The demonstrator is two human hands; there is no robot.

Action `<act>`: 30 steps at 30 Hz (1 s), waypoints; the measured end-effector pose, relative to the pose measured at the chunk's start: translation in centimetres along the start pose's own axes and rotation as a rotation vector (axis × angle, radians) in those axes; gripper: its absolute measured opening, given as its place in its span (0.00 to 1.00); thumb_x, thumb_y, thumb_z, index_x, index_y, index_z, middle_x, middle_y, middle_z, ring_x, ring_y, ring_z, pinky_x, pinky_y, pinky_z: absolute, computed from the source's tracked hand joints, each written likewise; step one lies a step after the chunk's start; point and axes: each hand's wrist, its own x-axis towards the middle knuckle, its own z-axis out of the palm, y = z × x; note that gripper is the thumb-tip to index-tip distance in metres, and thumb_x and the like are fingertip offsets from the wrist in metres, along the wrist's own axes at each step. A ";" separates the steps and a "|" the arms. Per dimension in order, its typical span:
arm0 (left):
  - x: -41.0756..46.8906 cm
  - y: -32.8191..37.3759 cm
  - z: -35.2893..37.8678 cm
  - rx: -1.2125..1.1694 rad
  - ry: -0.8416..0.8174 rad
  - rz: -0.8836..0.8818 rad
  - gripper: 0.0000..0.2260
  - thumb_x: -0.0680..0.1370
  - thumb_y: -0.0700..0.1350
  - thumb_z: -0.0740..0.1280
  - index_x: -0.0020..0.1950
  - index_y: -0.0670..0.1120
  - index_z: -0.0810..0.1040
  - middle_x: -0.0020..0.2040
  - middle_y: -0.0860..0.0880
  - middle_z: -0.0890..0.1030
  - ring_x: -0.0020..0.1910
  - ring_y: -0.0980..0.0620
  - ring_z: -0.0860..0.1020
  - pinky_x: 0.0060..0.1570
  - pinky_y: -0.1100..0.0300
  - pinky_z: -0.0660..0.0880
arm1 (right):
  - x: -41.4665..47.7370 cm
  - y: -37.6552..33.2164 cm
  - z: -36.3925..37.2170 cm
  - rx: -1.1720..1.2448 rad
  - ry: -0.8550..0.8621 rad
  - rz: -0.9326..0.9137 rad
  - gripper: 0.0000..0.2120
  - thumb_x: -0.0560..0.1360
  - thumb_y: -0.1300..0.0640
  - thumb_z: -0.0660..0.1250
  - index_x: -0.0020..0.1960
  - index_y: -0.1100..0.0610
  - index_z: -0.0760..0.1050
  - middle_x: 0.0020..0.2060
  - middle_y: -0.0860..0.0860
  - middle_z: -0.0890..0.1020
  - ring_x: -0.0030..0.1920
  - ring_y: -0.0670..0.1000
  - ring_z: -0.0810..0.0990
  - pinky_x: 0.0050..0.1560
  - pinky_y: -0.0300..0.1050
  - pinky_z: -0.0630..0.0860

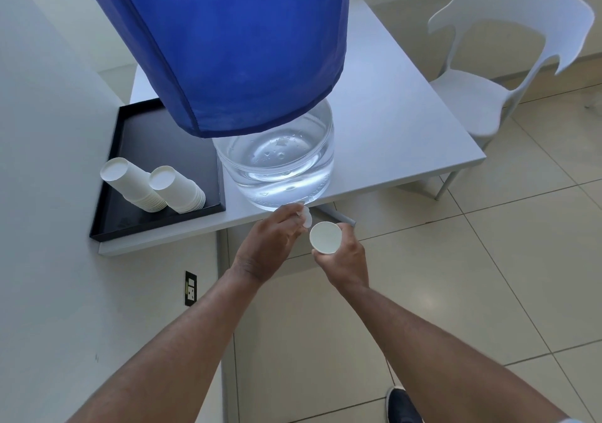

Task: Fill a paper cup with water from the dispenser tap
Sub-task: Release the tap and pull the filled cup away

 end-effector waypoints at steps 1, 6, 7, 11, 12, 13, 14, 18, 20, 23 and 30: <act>0.0 0.0 0.1 -0.011 0.006 -0.016 0.10 0.76 0.35 0.79 0.56 0.38 0.87 0.60 0.45 0.86 0.57 0.49 0.86 0.60 0.54 0.83 | 0.2 0.2 -0.5 0.004 0.012 0.000 0.30 0.68 0.54 0.82 0.66 0.52 0.74 0.53 0.49 0.84 0.52 0.55 0.83 0.49 0.44 0.77; 0.1 0.2 0.2 -0.066 0.041 -0.084 0.11 0.75 0.41 0.80 0.55 0.39 0.88 0.60 0.45 0.87 0.59 0.54 0.82 0.68 0.70 0.71 | 1.3 0.4 -3.1 0.028 0.081 -0.011 0.31 0.68 0.53 0.82 0.66 0.52 0.73 0.53 0.51 0.84 0.50 0.55 0.82 0.48 0.43 0.76; 0.1 0.4 0.2 -0.073 0.036 -0.109 0.11 0.75 0.41 0.80 0.55 0.39 0.88 0.60 0.45 0.87 0.59 0.53 0.83 0.67 0.68 0.73 | 1.6 0.3 -3.7 0.027 0.097 -0.021 0.30 0.68 0.52 0.82 0.66 0.52 0.73 0.51 0.49 0.83 0.49 0.54 0.81 0.48 0.42 0.75; 0.2 1.0 -0.1 -0.089 0.009 -0.190 0.09 0.75 0.40 0.80 0.54 0.40 0.89 0.61 0.46 0.87 0.56 0.49 0.87 0.64 0.58 0.78 | 3.0 -0.5 -6.3 0.040 0.168 -0.061 0.29 0.68 0.53 0.83 0.64 0.51 0.73 0.48 0.46 0.81 0.47 0.51 0.80 0.48 0.42 0.74; 0.3 1.1 -0.2 -0.098 0.005 -0.204 0.08 0.75 0.40 0.80 0.53 0.40 0.89 0.61 0.46 0.87 0.57 0.49 0.87 0.65 0.58 0.78 | 3.4 -0.8 -6.9 0.048 0.183 -0.071 0.29 0.68 0.53 0.83 0.64 0.51 0.74 0.47 0.46 0.82 0.47 0.52 0.81 0.49 0.42 0.75; 0.4 1.2 -0.3 -0.110 0.005 -0.214 0.07 0.76 0.40 0.80 0.52 0.40 0.90 0.60 0.46 0.87 0.57 0.49 0.87 0.65 0.57 0.78 | 3.8 -1.1 -7.5 0.052 0.196 -0.082 0.29 0.68 0.53 0.83 0.64 0.51 0.74 0.47 0.46 0.82 0.47 0.52 0.81 0.49 0.42 0.75; 0.5 1.4 -0.5 -0.120 0.005 -0.221 0.07 0.76 0.41 0.80 0.52 0.40 0.90 0.60 0.47 0.88 0.57 0.49 0.87 0.64 0.57 0.78 | 4.3 -1.5 -8.0 0.053 0.206 -0.093 0.29 0.68 0.53 0.83 0.64 0.52 0.74 0.47 0.46 0.82 0.47 0.52 0.81 0.49 0.42 0.75; 0.7 1.5 -0.6 -0.113 -0.014 -0.234 0.06 0.76 0.42 0.80 0.51 0.41 0.89 0.58 0.49 0.88 0.55 0.51 0.87 0.62 0.58 0.79 | 6.6 -3.0 -9.7 0.059 0.230 -0.119 0.29 0.68 0.53 0.83 0.65 0.54 0.73 0.48 0.49 0.83 0.47 0.53 0.81 0.49 0.43 0.77; 0.6 1.4 -0.5 -0.103 -0.022 -0.239 0.07 0.75 0.42 0.80 0.51 0.42 0.90 0.59 0.49 0.88 0.55 0.51 0.87 0.62 0.62 0.78 | 7.8 -3.7 -10.2 0.063 0.236 -0.117 0.29 0.69 0.53 0.82 0.65 0.54 0.73 0.48 0.50 0.83 0.47 0.54 0.82 0.49 0.44 0.78; 0.6 1.1 -0.2 -0.107 -0.022 -0.231 0.07 0.74 0.41 0.81 0.51 0.42 0.90 0.60 0.49 0.88 0.55 0.54 0.84 0.64 0.73 0.71 | 9.8 -4.4 -10.6 0.075 0.245 -0.092 0.31 0.69 0.53 0.82 0.66 0.55 0.72 0.48 0.51 0.83 0.47 0.55 0.82 0.49 0.43 0.76; 0.1 1.1 0.6 -0.200 0.044 -0.254 0.05 0.78 0.49 0.75 0.48 0.48 0.86 0.61 0.64 0.79 0.55 0.69 0.79 0.61 0.82 0.67 | 13.8 -4.7 -10.5 0.074 0.239 -0.057 0.32 0.69 0.53 0.81 0.68 0.56 0.71 0.48 0.50 0.81 0.49 0.55 0.80 0.49 0.44 0.73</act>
